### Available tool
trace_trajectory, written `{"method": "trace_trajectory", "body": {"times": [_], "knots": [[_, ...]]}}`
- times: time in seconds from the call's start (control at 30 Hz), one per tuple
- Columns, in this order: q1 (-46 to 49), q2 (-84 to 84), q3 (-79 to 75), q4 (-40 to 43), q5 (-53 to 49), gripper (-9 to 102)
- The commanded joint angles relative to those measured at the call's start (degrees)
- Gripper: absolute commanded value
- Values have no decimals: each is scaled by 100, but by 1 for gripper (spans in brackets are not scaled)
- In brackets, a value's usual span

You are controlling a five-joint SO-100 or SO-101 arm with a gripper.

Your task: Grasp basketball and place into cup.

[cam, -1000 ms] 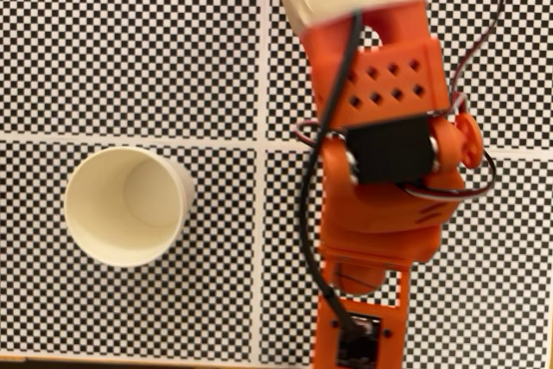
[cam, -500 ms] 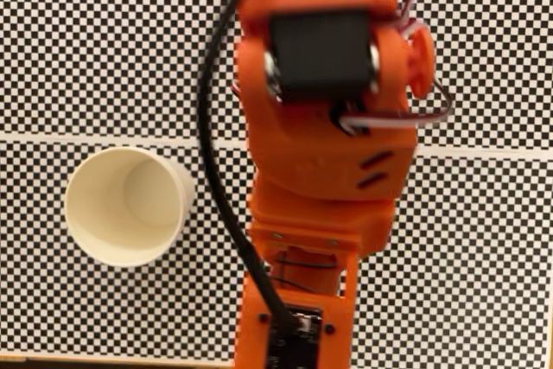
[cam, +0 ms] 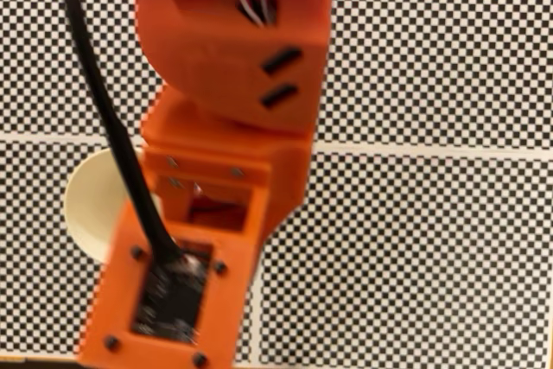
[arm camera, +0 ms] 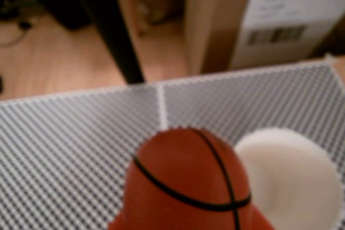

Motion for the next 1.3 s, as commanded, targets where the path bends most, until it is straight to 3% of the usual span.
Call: {"method": "trace_trajectory", "body": {"times": [0.0, 0.2, 0.47, 0.83, 1.27], "knots": [[211, 545, 202, -62, -70, 0], [536, 1099, 580, -88, -132, 0], [923, 1731, 1310, -738, -9, 0], [1134, 1222, 1521, -2030, 220, 0], [1450, 369, 914, -2162, 88, 0]]}}
